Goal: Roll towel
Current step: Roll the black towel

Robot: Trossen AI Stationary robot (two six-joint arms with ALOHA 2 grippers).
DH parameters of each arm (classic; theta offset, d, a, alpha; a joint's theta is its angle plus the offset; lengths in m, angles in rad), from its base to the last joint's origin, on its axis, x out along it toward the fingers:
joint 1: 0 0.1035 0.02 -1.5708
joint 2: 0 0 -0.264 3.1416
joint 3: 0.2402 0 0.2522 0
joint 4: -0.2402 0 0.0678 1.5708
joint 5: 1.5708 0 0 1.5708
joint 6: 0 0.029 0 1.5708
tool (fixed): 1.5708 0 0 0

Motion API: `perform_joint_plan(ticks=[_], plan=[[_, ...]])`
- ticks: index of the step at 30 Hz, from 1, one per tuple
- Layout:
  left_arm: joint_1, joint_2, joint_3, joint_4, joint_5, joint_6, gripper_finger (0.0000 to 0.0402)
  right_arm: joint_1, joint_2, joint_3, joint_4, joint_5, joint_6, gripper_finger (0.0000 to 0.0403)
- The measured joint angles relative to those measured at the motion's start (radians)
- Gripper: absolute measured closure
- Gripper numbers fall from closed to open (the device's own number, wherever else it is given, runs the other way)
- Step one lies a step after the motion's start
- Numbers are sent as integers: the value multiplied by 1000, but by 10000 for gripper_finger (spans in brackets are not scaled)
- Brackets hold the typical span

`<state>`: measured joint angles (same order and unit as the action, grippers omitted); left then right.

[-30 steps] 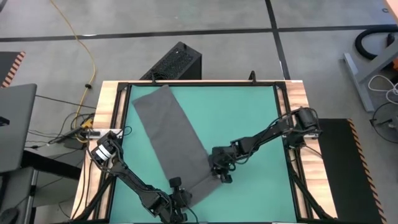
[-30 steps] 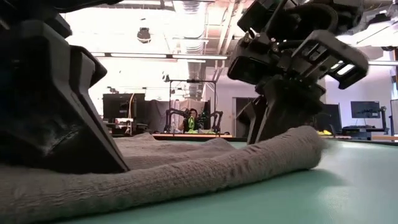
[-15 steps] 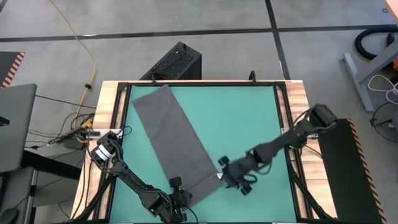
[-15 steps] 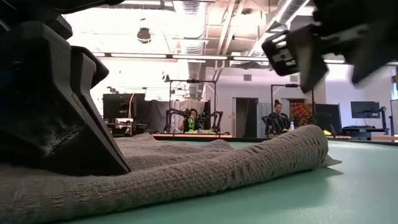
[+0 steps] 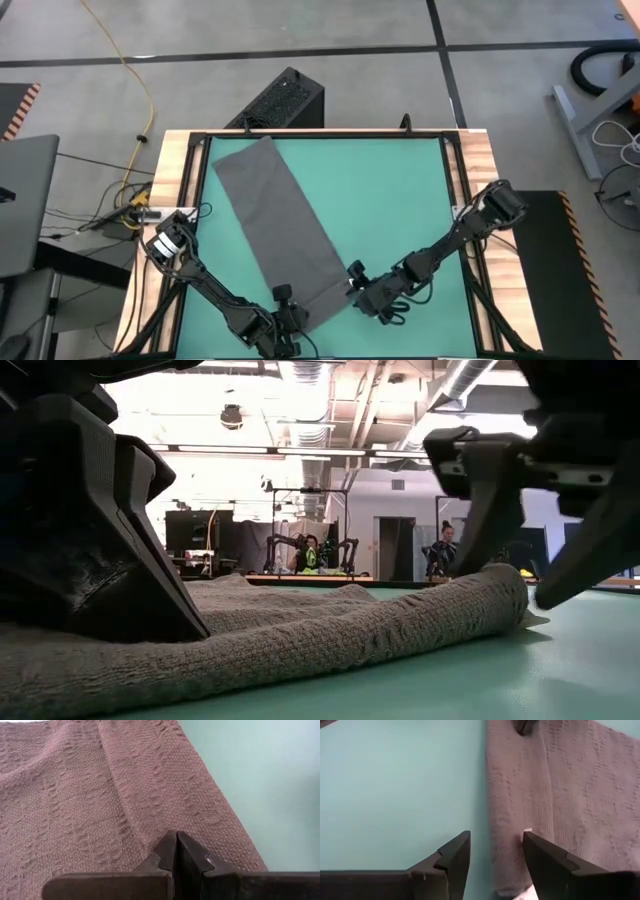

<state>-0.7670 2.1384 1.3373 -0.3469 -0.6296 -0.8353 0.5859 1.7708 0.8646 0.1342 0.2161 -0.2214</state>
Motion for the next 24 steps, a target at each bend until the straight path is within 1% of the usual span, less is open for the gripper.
perform_joint_plan(ticks=[5, 7, 10, 14, 15, 16, 18, 20, 21, 24], plan=[[0, 0, 0, 2, -5, 0, 401, -17, 52, 0, 35, -1, 8, 198], [-2, 1, 0, 3, -13, -12, 401, -21, 59, 1, 37, -1, 31, 212], [-2, 2, 6, -5, -20, -4, 395, -22, 62, 2, 30, -5, 70, 262], [-5, -13, 31, -11, -45, 41, 370, -37, 62, 2, 21, -22, 133, 366], [-7, -23, 32, -18, -56, 53, 362, -46, 61, 2, 19, -42, 151, 379], [-10, -33, 34, -19, -67, 63, 353, -54, 60, 2, 17, -67, 175, 381], [-16, -58, 38, -13, -83, 66, 335, -78, 60, 3, 16, -127, 241, 377], [-28, -79, 38, -13, -111, 54, 316, -106, 59, 3, 16, -213, 304, 372], [-38, -83, 39, -6, -127, 48, 307, -122, 59, 3, 16, -262, 333, 372], [-77, -84, 39, 27, -162, 25, 280, -162, 59, 3, 16, -353, 389, 380]])
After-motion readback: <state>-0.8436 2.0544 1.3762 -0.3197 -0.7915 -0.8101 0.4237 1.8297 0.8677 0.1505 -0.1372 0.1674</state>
